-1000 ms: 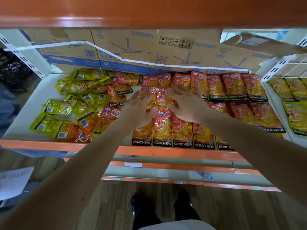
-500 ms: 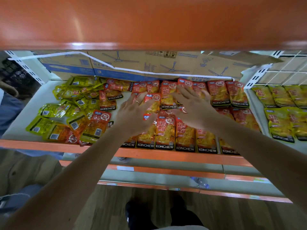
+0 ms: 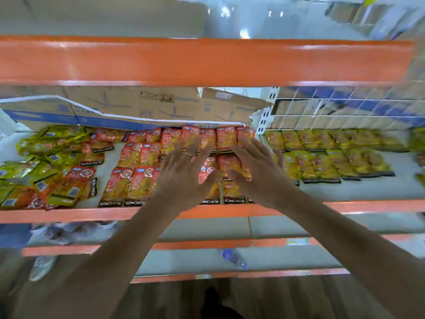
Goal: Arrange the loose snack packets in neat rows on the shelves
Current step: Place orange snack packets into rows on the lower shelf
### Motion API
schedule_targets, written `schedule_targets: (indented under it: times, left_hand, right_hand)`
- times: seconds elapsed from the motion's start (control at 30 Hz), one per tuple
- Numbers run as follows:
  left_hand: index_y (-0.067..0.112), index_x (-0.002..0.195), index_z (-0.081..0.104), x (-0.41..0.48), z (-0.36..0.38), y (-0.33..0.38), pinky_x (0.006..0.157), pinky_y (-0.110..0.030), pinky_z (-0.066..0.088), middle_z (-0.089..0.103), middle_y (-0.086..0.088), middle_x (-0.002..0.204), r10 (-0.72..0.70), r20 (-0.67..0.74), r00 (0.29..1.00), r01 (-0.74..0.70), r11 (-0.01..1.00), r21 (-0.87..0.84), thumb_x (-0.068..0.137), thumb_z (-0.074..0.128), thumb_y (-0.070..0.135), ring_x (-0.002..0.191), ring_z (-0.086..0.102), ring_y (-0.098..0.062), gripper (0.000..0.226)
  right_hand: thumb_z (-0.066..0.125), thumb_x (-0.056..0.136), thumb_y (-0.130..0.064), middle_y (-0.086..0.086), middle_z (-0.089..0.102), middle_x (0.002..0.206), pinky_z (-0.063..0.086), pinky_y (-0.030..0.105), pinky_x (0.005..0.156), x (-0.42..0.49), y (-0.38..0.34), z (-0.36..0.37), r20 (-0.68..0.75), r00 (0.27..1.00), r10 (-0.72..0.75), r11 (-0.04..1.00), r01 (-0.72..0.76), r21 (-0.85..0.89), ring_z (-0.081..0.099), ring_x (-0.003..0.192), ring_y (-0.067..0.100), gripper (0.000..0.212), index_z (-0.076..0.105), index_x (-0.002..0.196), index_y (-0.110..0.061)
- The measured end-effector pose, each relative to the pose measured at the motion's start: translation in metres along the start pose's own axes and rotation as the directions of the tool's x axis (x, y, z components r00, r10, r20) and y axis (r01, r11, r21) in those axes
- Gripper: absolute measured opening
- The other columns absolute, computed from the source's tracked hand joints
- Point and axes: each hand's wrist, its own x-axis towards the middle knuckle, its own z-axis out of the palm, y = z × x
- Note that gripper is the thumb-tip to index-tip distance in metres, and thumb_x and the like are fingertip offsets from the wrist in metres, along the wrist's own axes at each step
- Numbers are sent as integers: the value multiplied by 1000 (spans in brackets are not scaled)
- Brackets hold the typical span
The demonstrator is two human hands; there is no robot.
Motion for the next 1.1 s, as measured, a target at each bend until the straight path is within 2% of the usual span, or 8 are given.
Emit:
schedule_targets:
  times: [0.1, 0.27, 0.37, 0.53, 0.7, 0.8, 0.9, 1.1]
  left_hand:
    - [36, 155, 29, -10, -2, 34, 118, -51, 22, 24, 1, 165, 49, -33, 998, -50, 998, -38, 88, 20, 71, 152, 20, -32, 77]
    - [39, 156, 24, -28, -2, 82, 119, -52, 18, 18, 4, 167, 109, -46, 993, -113, 989, -95, 90, 22, 70, 153, 15, -30, 73]
    - [40, 155, 24, -41, 1, 113, 120, -55, 18, 15, 5, 167, 148, -15, 989, -149, 981, -123, 90, 23, 70, 153, 13, -29, 72]
    - [44, 155, 23, -39, 6, 167, 121, -52, 12, 12, 10, 167, 191, -1, 982, -189, 972, -137, 86, 17, 73, 154, 8, -25, 75]
    - [43, 153, 30, -15, 23, 239, 120, -52, 17, 15, 9, 167, 273, -21, 962, -274, 953, -126, 87, 18, 74, 153, 14, -26, 74]
    - [44, 151, 35, 3, 36, 300, 117, -45, 15, 17, 11, 166, 278, -31, 960, -280, 955, -102, 86, 23, 72, 152, 18, -24, 71]
    - [38, 151, 36, 21, 53, 362, 117, -47, 23, 19, 9, 166, 315, -34, 949, -316, 945, -80, 85, 19, 72, 152, 22, -27, 77]
    - [32, 149, 41, 55, 87, 464, 116, -49, 27, 21, 8, 165, 369, -58, 928, -373, 920, -117, 86, 21, 73, 151, 22, -25, 78]
  right_hand:
    - [37, 94, -63, -17, 4, 165, 1, 59, 117, -38, 16, -15, -12, 997, 80, 997, -80, 3, -2, 153, 14, 64, 24, 153, -41]
    - [23, 85, -72, -16, 9, 165, 4, 58, 117, -90, 40, -38, -45, 991, 127, 991, -128, -35, 2, 152, 17, 72, 29, 149, -41]
    - [25, 84, -72, -14, 16, 164, 9, 57, 117, -121, 59, -45, -83, 984, 161, 985, -165, -42, 5, 152, 18, 73, 33, 149, -41]
    - [23, 83, -73, -8, 27, 162, 24, 62, 111, -153, 109, -64, -149, 970, 192, 976, -204, -74, 17, 151, 24, 74, 41, 146, -38]
    - [13, 76, -76, -15, 10, 165, 10, 58, 118, -180, 176, -94, -149, 951, 269, 957, -281, -66, 4, 152, 17, 83, 29, 151, -44]
    - [15, 77, -75, -16, 8, 165, 6, 58, 118, -199, 224, -117, -176, 939, 294, 951, -306, -41, 5, 151, 16, 81, 28, 151, -44]
    - [16, 78, -75, -17, 7, 165, -1, 52, 117, -219, 274, -138, -191, 929, 318, 944, -330, -32, 1, 151, 13, 81, 26, 152, -43]
    - [27, 88, -67, -19, 7, 164, 2, 53, 118, -256, 362, -170, -181, 898, 400, 909, -414, -42, 0, 150, 13, 68, 26, 151, -43]
